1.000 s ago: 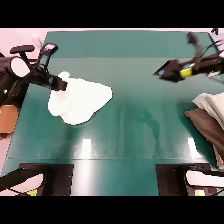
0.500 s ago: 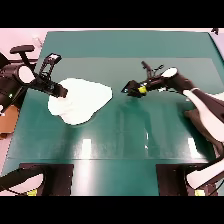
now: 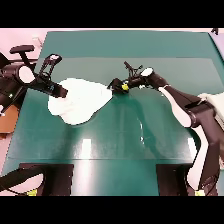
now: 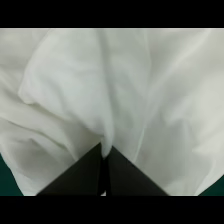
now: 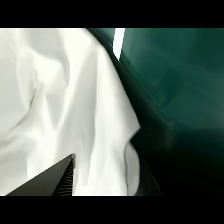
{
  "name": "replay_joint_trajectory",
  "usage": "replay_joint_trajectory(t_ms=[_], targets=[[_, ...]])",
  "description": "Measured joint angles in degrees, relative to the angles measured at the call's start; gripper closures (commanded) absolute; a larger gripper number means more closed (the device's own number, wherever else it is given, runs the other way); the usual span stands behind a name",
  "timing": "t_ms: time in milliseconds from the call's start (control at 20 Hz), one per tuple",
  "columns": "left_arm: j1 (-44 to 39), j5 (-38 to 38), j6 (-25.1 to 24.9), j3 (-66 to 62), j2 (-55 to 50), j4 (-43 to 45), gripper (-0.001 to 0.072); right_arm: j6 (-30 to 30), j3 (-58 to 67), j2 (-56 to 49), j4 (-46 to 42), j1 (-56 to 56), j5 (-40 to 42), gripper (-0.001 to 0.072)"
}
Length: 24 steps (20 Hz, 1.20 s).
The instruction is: Fold the shirts.
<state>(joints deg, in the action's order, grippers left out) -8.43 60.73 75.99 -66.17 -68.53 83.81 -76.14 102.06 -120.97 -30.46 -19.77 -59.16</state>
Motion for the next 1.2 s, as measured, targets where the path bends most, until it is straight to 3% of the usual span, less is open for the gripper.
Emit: replay_joint_trajectory(t_ms=[50,100,450,900,1200], targets=[[0.0,0.2,0.0,0.0,0.0,0.0,0.0686,-0.5,2.3,-1.3,-0.8,-0.7,-0.7,0.0555],[0.0,0.5,0.0,0.0,0.1,0.0,0.0686,-1.1,4.3,-2.4,-1.3,-1.4,-1.6,0.0696],[0.0,7.0,-1.8,-6.3,2.5,0.3,0.0687,-2.2,15.3,1.7,-0.6,-2.9,-3.3,0.0697],[-0.1,14.1,-4.1,-40.9,10.2,9.1,0.0686,0.4,14.9,32.7,-0.7,14.4,-3.5,0.0698],[-0.1,21.1,-4.3,-48.8,15.4,3.4,0.0685,2.5,9.0,51.5,-0.7,25.7,-10.2,0.0698]])
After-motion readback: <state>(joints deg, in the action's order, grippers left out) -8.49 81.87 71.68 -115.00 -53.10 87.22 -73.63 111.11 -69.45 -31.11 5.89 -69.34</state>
